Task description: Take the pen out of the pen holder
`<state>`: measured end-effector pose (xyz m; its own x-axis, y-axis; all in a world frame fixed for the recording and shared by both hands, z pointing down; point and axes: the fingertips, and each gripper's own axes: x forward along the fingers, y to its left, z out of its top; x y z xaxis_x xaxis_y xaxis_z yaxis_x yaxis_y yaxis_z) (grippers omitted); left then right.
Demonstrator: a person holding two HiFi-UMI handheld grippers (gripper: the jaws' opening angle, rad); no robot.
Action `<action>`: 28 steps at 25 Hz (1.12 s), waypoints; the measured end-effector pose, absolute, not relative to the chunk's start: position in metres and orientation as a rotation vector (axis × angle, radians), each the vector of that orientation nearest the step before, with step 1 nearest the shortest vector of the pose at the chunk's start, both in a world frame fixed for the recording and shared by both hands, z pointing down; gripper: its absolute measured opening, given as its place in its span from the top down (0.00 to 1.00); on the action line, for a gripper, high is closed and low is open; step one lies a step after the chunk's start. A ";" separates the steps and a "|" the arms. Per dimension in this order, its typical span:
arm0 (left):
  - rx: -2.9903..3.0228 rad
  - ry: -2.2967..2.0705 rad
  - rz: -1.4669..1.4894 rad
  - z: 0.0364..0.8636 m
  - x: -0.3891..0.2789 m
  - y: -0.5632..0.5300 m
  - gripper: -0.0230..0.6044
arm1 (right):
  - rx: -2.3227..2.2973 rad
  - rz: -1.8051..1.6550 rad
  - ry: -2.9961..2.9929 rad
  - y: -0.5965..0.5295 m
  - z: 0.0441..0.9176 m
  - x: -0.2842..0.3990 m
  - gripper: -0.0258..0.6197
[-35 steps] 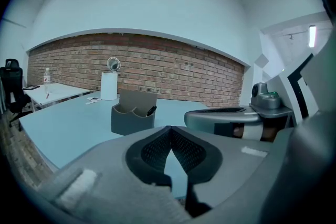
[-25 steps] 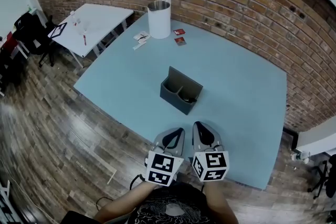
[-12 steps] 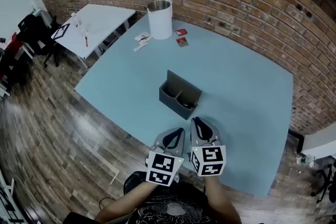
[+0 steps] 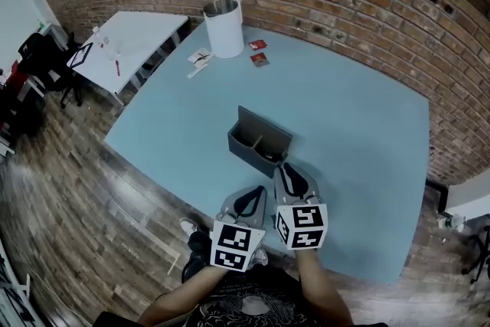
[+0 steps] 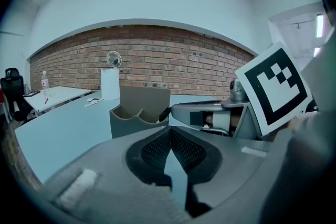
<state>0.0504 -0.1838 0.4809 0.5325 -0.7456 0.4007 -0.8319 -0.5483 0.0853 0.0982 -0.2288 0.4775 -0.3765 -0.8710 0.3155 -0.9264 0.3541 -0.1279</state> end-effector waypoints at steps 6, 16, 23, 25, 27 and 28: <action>2.523 -1.288 0.472 0.485 0.048 -0.195 0.96 | 1.672 0.449 -2.386 -0.240 0.486 0.101 0.86; 2.545 -1.223 0.475 0.495 0.046 -0.217 0.96 | 1.727 0.477 -2.356 -0.251 0.492 0.106 0.86; 2.576 -1.144 0.471 0.495 0.055 -0.229 0.96 | 1.714 0.460 -2.335 -0.253 0.496 0.103 0.88; 2.583 -1.134 0.469 0.494 0.056 -0.229 0.96 | 1.715 0.451 -2.339 -0.253 0.495 0.102 0.88; 2.584 -1.133 0.468 0.493 0.055 -0.229 0.96 | 1.719 0.446 -2.343 -0.252 0.495 0.101 0.89; 2.584 -1.136 0.466 0.493 0.054 -0.228 0.96 | 1.722 0.441 -2.344 -0.251 0.494 0.101 0.89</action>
<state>0.0545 -0.2280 0.4932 0.6391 -0.6579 0.3985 -0.7482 -0.6518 0.1239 0.1006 -0.2513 0.4939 -0.3017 -0.8940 0.3313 -0.9533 0.2771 -0.1203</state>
